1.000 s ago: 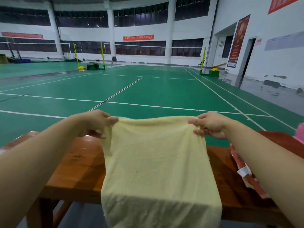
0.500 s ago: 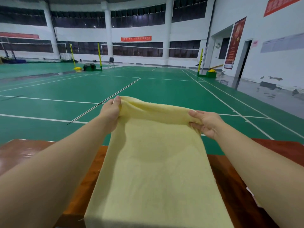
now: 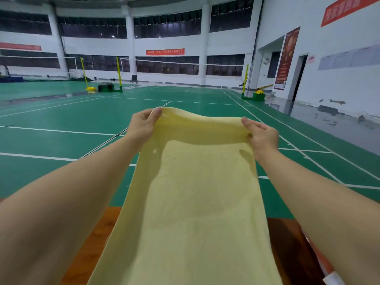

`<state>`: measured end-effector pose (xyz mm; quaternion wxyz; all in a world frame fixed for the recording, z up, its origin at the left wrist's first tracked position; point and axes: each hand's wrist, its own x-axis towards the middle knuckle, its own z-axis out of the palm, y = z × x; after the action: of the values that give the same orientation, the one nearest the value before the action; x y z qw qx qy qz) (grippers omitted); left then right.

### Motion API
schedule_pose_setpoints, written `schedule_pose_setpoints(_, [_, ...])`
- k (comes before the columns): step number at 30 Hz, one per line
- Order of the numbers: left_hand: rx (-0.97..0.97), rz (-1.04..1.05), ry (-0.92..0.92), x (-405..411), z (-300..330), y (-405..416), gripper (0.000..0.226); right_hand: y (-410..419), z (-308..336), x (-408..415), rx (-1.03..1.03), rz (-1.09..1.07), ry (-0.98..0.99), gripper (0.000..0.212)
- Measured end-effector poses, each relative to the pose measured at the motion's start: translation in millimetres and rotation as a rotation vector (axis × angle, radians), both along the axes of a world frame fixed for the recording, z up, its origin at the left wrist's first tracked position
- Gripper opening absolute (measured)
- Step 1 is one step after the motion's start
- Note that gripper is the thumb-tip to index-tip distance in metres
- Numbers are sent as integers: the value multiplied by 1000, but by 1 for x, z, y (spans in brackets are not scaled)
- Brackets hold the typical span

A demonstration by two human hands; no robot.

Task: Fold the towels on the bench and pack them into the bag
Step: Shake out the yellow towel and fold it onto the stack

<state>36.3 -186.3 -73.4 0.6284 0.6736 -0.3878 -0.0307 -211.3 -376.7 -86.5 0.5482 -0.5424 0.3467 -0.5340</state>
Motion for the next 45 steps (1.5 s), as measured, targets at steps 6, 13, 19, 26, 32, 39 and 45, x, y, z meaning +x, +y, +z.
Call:
schedule_pose_setpoints(6, [-84, -72, -4, -7, 19, 7, 32, 5, 18, -13, -59, -75, -86, 37])
schedule_pose_setpoints(13, [21, -122, 28, -29, 1, 62, 22, 46, 2, -52, -28, -54, -135, 44])
schedule_pose_setpoints(19, [121, -176, 24, -45, -35, 140, 42, 113, -29, -102, -50, 61, -52, 48])
schedule_pose_setpoints(26, [302, -248, -41, -88, -70, 217, 31, 176, -75, -164, -243, 100, 246, 54])
schedule_pose_setpoints(32, [223, -284, -60, -121, -69, 255, 25, 206, -84, -198, -263, 200, 106, 59])
schedule_pose_setpoints(39, [70, -485, -11, -145, -52, 297, 49, 237, -67, -229, -265, 379, -95, 65])
schedule_pose_setpoints(45, [843, -436, -88, -154, -72, 302, 58, 242, -94, -239, -366, 522, 504, 84])
